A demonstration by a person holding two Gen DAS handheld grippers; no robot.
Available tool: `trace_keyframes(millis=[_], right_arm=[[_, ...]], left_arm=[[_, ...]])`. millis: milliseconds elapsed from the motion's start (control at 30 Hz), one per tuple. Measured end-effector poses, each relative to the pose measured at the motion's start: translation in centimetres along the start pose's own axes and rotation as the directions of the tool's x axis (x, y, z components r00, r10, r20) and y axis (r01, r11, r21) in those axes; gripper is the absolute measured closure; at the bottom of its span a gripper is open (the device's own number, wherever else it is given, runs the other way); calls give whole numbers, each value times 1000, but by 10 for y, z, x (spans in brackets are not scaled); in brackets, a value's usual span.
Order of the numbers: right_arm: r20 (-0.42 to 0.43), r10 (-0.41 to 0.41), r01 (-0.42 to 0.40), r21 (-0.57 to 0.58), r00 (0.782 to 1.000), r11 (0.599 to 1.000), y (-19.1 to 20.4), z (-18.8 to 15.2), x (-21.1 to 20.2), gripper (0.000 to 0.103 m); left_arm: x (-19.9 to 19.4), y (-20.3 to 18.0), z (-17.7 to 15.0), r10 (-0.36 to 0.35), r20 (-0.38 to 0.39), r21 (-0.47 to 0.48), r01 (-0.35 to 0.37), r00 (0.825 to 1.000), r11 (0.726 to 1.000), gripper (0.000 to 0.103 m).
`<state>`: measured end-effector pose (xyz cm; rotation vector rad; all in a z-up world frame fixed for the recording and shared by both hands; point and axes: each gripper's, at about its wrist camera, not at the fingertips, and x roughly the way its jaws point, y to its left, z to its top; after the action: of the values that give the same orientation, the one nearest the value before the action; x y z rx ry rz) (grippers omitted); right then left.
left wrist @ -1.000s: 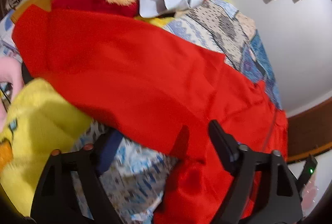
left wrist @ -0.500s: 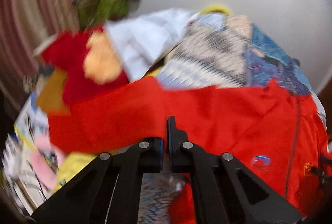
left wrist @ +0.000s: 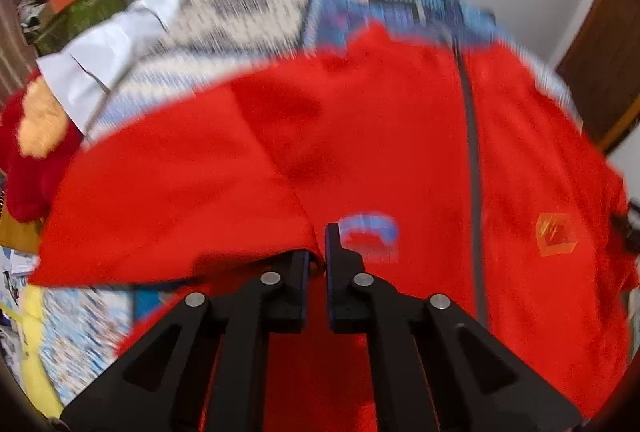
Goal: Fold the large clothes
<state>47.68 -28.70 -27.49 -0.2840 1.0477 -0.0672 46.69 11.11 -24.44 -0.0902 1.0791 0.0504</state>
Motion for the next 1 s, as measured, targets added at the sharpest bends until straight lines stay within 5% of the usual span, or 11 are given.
trace_keyframes(millis=[67, 267, 600, 800, 1000], right_arm=[[-9, 5, -4, 56, 1000, 998, -13, -3, 0, 18], [-4, 72, -71, 104, 997, 992, -20, -4, -16, 17], [176, 225, -224, -27, 958, 974, 47, 16, -103, 14], [197, 372, -361, -91, 907, 928, 112, 42, -125, 11], [120, 384, -364, -163, 915, 917, 184, 47, -105, 11]], left_arm=[[11, -10, -11, 8, -31, 29, -7, 999, 1000, 92], [10, -9, -41, -70, -114, 14, 72, 991, 997, 57], [-80, 99, -52, 27, 86, -205, -9, 996, 979, 32], [-71, 182, -56, 79, 52, -424, -50, 996, 904, 32], [-36, 226, -63, -46, 52, -577, 67, 998, 814, 32]])
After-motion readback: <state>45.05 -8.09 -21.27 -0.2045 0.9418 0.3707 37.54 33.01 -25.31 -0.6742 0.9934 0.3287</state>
